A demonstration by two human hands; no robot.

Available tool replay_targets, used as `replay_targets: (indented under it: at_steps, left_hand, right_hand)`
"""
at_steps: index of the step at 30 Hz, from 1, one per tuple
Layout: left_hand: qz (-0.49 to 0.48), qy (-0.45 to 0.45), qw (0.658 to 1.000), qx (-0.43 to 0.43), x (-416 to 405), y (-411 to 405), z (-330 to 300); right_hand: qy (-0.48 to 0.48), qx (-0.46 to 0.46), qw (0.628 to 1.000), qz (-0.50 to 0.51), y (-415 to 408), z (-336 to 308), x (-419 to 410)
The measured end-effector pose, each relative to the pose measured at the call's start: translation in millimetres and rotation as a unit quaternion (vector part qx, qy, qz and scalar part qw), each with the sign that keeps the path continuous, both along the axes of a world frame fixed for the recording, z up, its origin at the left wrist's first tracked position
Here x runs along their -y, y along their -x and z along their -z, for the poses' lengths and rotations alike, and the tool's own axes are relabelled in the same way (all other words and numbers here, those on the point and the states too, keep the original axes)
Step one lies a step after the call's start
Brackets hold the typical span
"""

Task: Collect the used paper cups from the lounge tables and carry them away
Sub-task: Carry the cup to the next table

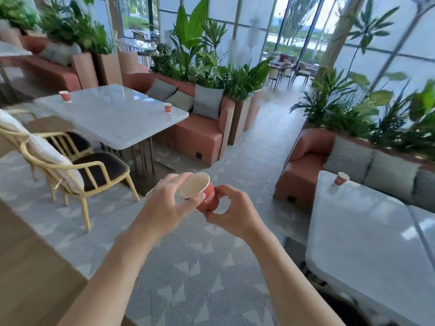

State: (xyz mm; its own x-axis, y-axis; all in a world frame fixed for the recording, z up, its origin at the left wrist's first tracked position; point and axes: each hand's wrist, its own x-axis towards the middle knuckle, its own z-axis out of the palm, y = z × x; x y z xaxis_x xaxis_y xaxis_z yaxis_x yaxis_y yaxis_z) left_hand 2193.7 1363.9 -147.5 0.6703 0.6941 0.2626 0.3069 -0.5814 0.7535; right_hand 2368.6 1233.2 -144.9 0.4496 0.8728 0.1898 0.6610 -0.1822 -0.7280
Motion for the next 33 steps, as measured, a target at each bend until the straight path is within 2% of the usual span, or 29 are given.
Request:
replay_targets:
  at_steps: [10, 19, 26, 33]
  left_hand:
    - [0.05, 0.03, 0.998, 0.023, -55.8, -12.8, 15.5]
    - [0.06, 0.024, 0.998, 0.014, -90.1, -49.6, 17.5]
    - [0.064, 0.003, 0.998, 0.0, -120.6, -129.7, 6.3]
    - [0.094, -0.015, 0.995, -0.018, -144.5, -257.1, -1.2]
  right_hand:
    - [0.027, 0.035, 0.998, 0.04, -3.6, -1.8, -40.3]
    - [0.013, 0.022, 0.998, 0.049, -38.7, 9.6, -72.4]
    - [-0.012, 0.001, 0.998, 0.063, -117.2, 15.4, -102.5]
    - [-0.035, -0.026, 0.995, 0.086, -236.0, 19.4, -118.5]
